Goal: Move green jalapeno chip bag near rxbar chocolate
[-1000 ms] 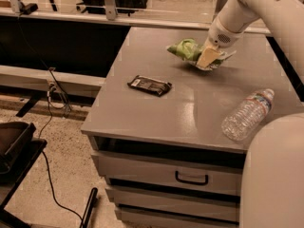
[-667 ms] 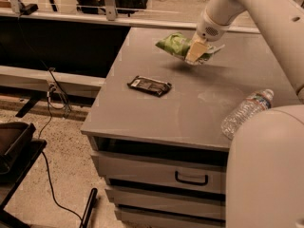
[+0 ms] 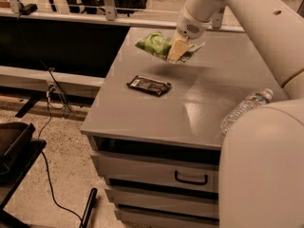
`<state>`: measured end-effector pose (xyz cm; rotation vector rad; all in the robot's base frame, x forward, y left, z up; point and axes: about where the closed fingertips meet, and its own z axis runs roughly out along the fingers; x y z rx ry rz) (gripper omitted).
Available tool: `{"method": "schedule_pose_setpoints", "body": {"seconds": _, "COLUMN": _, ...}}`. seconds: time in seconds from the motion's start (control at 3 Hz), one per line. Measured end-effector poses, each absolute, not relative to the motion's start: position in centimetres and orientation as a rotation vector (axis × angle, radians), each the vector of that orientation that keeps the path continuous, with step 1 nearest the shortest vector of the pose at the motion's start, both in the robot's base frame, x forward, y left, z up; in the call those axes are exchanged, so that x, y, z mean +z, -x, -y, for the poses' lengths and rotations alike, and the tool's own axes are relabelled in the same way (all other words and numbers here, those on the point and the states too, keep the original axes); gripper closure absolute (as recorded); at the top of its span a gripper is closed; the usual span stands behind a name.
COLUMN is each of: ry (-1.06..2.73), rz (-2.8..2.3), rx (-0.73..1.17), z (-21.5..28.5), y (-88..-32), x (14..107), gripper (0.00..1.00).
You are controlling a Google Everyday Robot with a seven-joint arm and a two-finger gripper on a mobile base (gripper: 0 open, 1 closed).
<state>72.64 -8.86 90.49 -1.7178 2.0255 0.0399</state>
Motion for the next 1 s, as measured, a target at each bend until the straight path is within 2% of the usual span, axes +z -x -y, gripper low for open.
{"method": "schedule_pose_setpoints", "body": {"seconds": 1.0, "ry": 1.822, "rz": -1.919, "rx": 0.193, "z": 5.3, "y": -67.7, "x": 90.5, "gripper": 0.12}}
